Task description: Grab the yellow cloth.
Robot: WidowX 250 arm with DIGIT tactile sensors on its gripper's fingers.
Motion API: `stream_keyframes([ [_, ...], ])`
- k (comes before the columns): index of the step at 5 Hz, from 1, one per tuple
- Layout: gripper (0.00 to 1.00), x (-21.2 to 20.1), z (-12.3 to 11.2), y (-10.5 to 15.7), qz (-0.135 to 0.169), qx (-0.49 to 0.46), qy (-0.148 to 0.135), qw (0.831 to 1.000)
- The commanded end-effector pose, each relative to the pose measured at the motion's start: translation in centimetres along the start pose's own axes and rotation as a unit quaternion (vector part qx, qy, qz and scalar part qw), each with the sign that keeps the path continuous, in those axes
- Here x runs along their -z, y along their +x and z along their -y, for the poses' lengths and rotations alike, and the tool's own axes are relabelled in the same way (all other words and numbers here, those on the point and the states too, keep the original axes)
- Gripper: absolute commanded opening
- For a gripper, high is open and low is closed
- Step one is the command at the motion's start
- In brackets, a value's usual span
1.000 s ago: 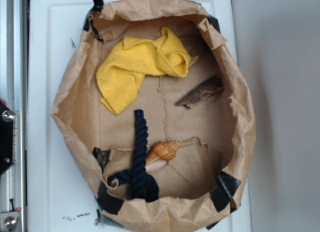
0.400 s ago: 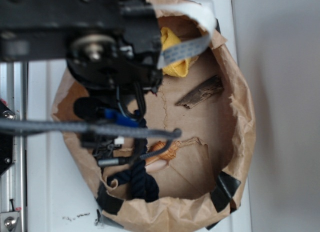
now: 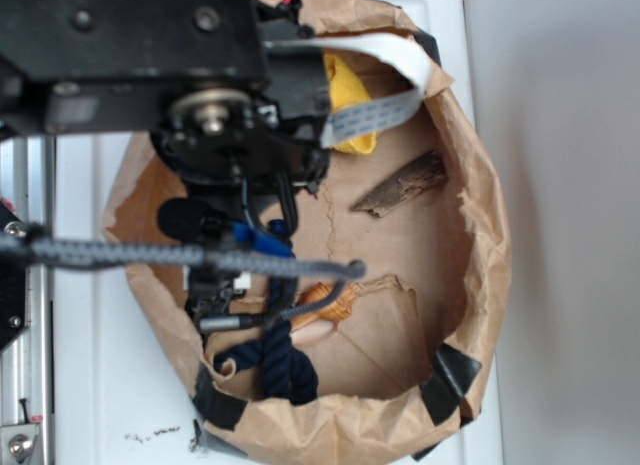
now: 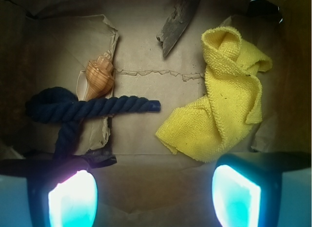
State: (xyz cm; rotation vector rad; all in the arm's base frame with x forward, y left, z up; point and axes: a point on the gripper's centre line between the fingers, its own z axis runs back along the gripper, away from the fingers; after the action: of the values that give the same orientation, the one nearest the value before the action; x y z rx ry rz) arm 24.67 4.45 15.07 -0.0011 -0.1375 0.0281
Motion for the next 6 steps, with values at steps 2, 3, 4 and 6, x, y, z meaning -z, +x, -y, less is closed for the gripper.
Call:
stream_keyframes([
  [2,1.00,3.8,-3.3,3.2,0.048,-0.003,0.055,0.997],
  [3,1.00,5.8,-4.4,4.1,0.041,0.002,0.049,0.998],
  [4,1.00,8.7,-5.4,4.5,0.013,0.005,0.062,0.998],
  [6,1.00,11.6,-8.0,5.5,-0.034,-0.018,0.100,0.994],
])
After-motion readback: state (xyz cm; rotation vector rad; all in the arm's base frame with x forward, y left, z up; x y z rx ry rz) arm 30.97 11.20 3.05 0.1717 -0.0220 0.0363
